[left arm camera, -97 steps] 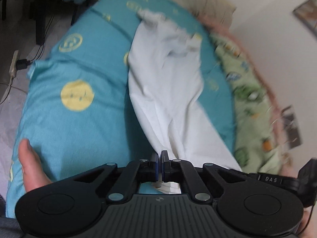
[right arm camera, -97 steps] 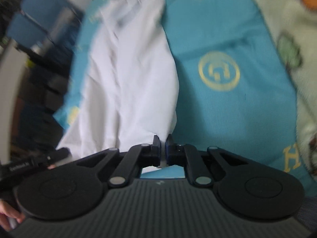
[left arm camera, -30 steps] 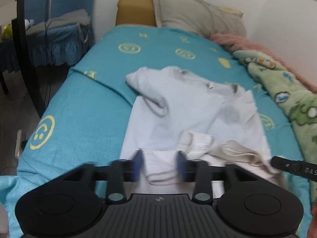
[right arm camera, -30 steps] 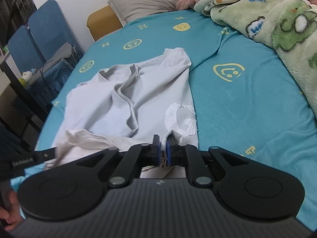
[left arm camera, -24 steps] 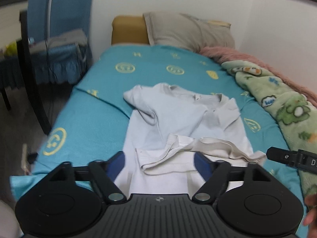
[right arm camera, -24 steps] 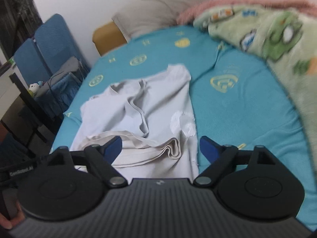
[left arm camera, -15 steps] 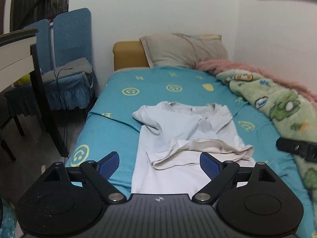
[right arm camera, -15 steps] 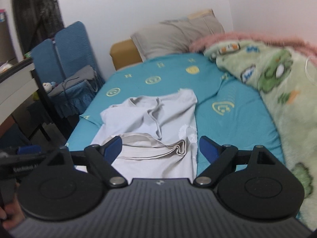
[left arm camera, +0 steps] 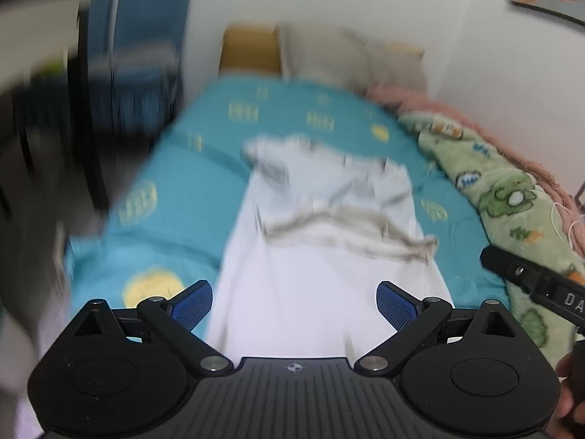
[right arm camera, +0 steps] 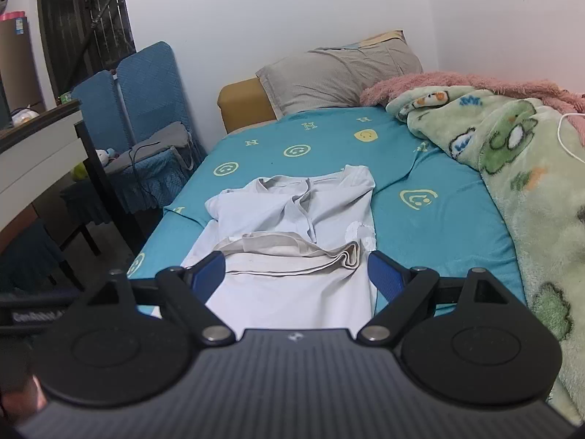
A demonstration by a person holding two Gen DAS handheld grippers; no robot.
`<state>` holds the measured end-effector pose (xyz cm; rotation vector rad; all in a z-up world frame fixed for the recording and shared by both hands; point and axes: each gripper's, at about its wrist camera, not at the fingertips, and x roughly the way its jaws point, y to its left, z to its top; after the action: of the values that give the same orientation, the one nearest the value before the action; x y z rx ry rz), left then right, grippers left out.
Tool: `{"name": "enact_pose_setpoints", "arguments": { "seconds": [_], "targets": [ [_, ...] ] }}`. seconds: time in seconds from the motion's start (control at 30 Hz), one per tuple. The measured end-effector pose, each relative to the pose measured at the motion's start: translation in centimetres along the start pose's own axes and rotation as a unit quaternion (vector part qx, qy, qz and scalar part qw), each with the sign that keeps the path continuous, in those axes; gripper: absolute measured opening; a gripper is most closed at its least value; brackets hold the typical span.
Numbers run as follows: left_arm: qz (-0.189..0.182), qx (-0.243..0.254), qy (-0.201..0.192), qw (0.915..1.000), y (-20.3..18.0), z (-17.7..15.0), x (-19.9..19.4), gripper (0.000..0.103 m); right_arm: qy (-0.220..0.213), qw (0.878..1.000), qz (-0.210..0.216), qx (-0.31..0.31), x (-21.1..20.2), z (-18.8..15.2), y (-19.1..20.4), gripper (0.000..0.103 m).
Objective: Fold clothes
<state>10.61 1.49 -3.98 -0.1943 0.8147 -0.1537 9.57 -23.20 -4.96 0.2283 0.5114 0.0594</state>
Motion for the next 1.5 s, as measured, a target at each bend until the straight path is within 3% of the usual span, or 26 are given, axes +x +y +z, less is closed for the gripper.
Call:
{"name": "enact_pose_setpoints", "arguments": {
  "seconds": [0.13, 0.3, 0.43, 0.5, 0.63, 0.87, 0.93, 1.03, 1.27, 1.37, 1.47, 1.5],
  "targets": [
    [-0.034, -0.085, 0.084, 0.9922, 2.3, -0.6, 2.7, 0.097, 0.007, 1.000, -0.001, 0.001, 0.5, -0.2, 0.0, 0.086],
    [-0.068, -0.198, 0.171, 0.9628, 5.5, -2.6, 5.9, 0.094, 0.017, 1.000, -0.003, -0.003, 1.0, -0.5, 0.1, 0.086],
    [-0.085, -0.268, 0.195, 0.9395, 7.4, -3.6, 7.6, 0.092, 0.025, 1.000, -0.002, -0.002, 1.4, -0.8, 0.2, 0.086],
    [-0.087, -0.291, 0.179, 0.9359, 8.0, -3.5, 7.7, 0.092, 0.027, 1.000, -0.004, 0.000, 1.5, -0.8, 0.2, 0.086],
    [-0.083, -0.306, 0.142, 0.9376, 8.4, -3.0, 7.6, 0.089, 0.031, 0.999, -0.010, 0.011, 1.9, -0.9, 0.0, 0.086],
    [-0.100, -0.297, 0.090, 0.9453, 7.7, -2.3, 6.1, 0.065, 0.038, 0.999, -0.016, 0.029, 2.3, -0.9, -0.6, 0.086],
    [-0.096, -0.296, 0.094, 0.9456, 7.5, -2.2, 6.4, 0.064, 0.040, 0.998, -0.017, 0.033, 2.4, -0.9, -0.8, 0.086],
    [-0.078, -0.285, 0.133, 0.9460, 7.1, -2.8, 7.7, 0.060, 0.044, 0.998, -0.020, 0.039, 2.5, -0.9, -1.1, 0.086],
    [-0.083, -0.257, 0.131, 0.9540, 5.6, -2.0, 9.4, 0.062, 0.052, 0.997, -0.021, 0.048, 2.7, -1.0, -1.3, 0.086],
    [-0.070, -0.244, 0.116, 0.9602, 5.4, -1.9, 9.2, 0.037, 0.059, 0.996, -0.017, 0.058, 2.6, -1.0, -1.6, 0.086],
    [-0.067, -0.248, 0.104, 0.9607, 5.6, -2.0, 8.8, 0.013, 0.074, 0.993, 0.003, 0.091, 2.6, -1.0, -2.0, 0.086],
    [-0.068, -0.251, 0.099, 0.9605, 5.7, -2.0, 8.6, 0.010, 0.083, 0.990, 0.016, 0.110, 2.8, -1.2, -2.1, 0.086]
  ]
}}
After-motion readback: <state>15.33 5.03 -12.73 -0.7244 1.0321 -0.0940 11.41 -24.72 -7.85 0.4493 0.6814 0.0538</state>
